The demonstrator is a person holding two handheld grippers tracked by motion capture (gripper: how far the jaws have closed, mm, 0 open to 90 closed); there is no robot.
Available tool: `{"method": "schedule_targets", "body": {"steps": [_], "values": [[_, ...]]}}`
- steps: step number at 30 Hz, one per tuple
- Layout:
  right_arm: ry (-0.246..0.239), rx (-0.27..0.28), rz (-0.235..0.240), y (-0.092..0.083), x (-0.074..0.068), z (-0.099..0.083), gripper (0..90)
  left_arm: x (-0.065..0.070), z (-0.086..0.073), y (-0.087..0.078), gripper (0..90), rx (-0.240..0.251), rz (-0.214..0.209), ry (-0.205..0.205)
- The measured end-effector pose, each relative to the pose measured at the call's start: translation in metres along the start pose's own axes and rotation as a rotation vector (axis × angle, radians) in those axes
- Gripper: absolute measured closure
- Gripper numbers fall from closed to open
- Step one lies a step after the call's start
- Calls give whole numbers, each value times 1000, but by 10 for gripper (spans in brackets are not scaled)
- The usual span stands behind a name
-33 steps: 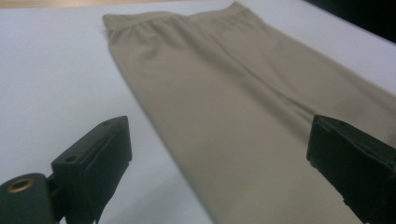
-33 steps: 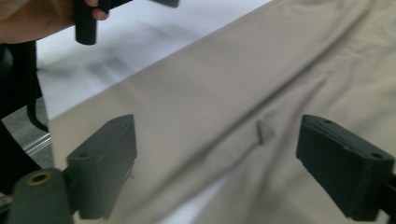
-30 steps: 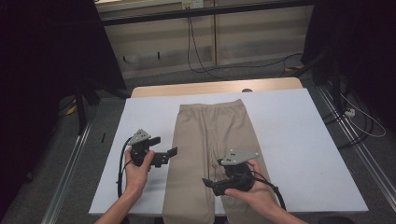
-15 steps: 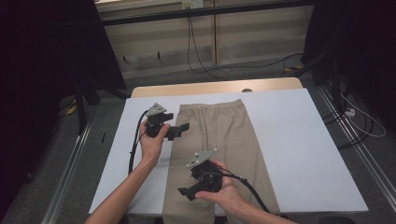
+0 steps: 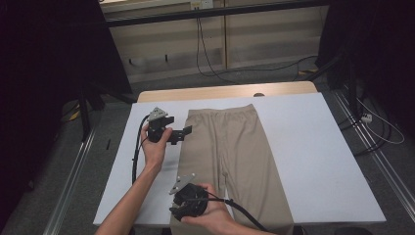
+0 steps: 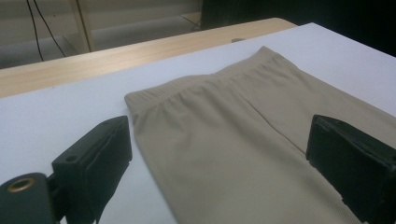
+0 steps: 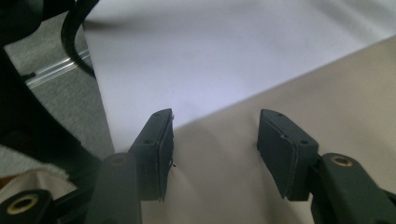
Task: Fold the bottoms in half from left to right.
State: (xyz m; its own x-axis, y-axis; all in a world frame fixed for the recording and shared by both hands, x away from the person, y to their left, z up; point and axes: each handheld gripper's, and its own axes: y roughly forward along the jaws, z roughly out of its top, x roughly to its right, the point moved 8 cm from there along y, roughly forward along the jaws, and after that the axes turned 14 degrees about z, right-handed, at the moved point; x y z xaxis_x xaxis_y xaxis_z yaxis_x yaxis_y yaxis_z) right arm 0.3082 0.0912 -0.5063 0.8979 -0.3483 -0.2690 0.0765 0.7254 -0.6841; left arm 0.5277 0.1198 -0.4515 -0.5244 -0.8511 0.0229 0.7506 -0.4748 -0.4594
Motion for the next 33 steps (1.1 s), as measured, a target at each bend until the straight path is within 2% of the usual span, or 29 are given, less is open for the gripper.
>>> {"method": "schedule_targets", "body": {"steps": [2, 4, 6, 7, 8, 9, 10, 12, 13, 14, 15, 17, 18, 20, 23, 25, 27, 28, 29, 30, 31, 33], "values": [[5, 2, -11, 3, -2, 1, 463, 0, -3, 2, 72, -10, 4, 17], [16, 25, -22, 6, -6, 3, 487, 2, -4, 4, 70, -12, 2, 13], [-3, 21, -42, 7, -10, 3, 492, 0, -4, 3, 69, -12, 16, 28], [-4, 24, -32, 8, -13, 3, 498, 0, -4, 3, 68, -7, 16, 27], [23, 24, 13, 9, -17, 4, 490, 0, -4, 3, 66, -7, 16, 27], [28, 7, 20, 10, -19, 3, 489, -3, -4, 2, 66, -11, 23, 26], [5, -6, 0, 10, -19, 2, 484, -3, -4, 3, 66, -7, 26, 22], [3, -8, -9, 13, -22, 2, 422, -6, -6, 4, 66, -13, 34, 17], [3, -8, -9, 13, -22, 2, 422, -6, -6, 4, 66, -13, 34, 17], [-35, -20, -77, 17, -26, 0, 406, -8, -7, 5, 66, -15, 38, 13], [-39, -7, -102, 18, -28, 0, 406, -8, -7, 5, 66, -15, 38, 13], [-28, 15, -92, 18, -27, -2, 418, -9, -7, 4, 66, -20, 40, 10], [-22, 25, -80, 16, -25, -2, 467, -10, -7, 3, 66, -20, 43, 11], [-40, 10, -79, 13, -23, -3, 523, -12, -8, 4, 66, -24, 63, 17], [-11, -7, -87, 5, -19, -7, 665, -13, -9, 4, 66, -34, 71, 22], [14, 10, -79, 1, -16, -10, 700, -14, -10, 5, 67, -36, 59, 1], [11, 17, -101, 2, -17, -10, 709, -15, -10, 6, 78, -42, 69, -2], [5, 14, -114, 2, -17, -10, 717, -17, -12, 9, 100, -62, 95, -2], [5, 14, -114, 2, -17, -10, 717, -17, -12, 9, 110, -62, 95, -2], [10, 12, -118, 2, -18, -10, 762, -17, -14, 12, 112, -82, 102, -2], [12, 6, -121, 1, -17, -10, 894, -17, -14, 14, 121, -95, 100, -15], [25, 11, -115, 1, -17, -9, 894, -18, -13, 15, 141, -108, 104, -17]]}}
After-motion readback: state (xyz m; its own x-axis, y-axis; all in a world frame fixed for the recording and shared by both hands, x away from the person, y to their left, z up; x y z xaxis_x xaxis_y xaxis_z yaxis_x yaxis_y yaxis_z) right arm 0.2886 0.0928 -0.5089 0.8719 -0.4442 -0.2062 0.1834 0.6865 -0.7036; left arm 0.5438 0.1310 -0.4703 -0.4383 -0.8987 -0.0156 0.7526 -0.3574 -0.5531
